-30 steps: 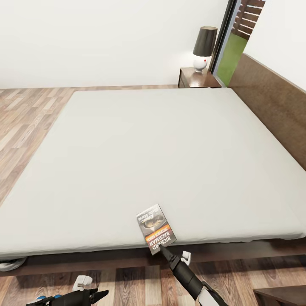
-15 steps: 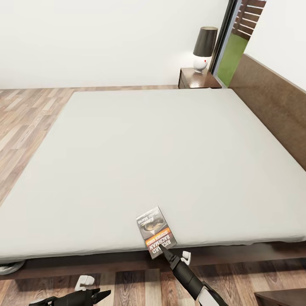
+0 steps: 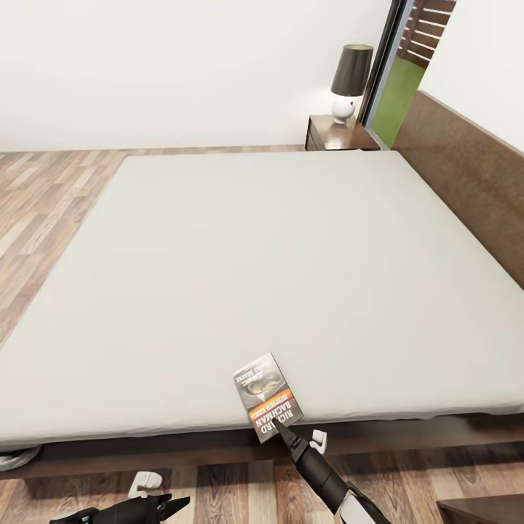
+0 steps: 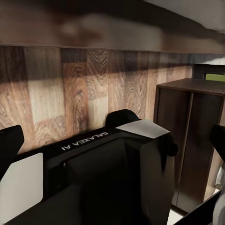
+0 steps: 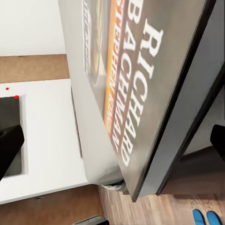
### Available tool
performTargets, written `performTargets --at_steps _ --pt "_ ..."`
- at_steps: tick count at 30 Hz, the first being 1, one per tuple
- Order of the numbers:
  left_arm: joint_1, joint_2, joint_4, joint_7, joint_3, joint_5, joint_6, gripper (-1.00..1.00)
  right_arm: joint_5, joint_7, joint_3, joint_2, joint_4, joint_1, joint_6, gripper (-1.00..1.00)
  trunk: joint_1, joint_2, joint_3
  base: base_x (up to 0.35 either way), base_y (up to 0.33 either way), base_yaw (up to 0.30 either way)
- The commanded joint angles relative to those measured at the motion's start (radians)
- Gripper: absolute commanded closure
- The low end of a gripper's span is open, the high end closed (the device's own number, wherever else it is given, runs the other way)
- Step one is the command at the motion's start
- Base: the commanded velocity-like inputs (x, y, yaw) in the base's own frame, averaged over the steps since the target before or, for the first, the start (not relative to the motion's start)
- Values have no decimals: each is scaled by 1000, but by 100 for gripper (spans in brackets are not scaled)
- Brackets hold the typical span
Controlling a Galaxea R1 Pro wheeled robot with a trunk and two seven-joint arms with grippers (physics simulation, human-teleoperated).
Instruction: In the bedroom, move the book from the bed onto either nightstand, and place the two sandals side by side next to the bed.
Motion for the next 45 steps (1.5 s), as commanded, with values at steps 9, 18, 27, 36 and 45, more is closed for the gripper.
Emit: performTargets --at_steps 9,18,27,36,45 --pt "0 0 0 -3 -8 7 -4 -100 -6 3 -1 0 0 0 5 -100 27 -50 -23 0 0 0" --pt "0 0 0 -4 -8 7 -4 -100 -6 3 -1 0 1 0 4 -100 27 -50 -23 0 0 0" --pt "0 0 0 -1 -8 7 -4 -100 -6 3 -1 0 1 0 5 -100 27 -50 -23 8 0 0" --pt "0 -1 0 0 -8 7 -4 -100 -6 3 -1 0 -1 0 5 -100 27 -50 -23 10 0 0" --pt "0 0 0 -2 -8 7 -4 -100 -6 3 -1 0 -1 0 5 -100 27 -50 -23 0 0 0"
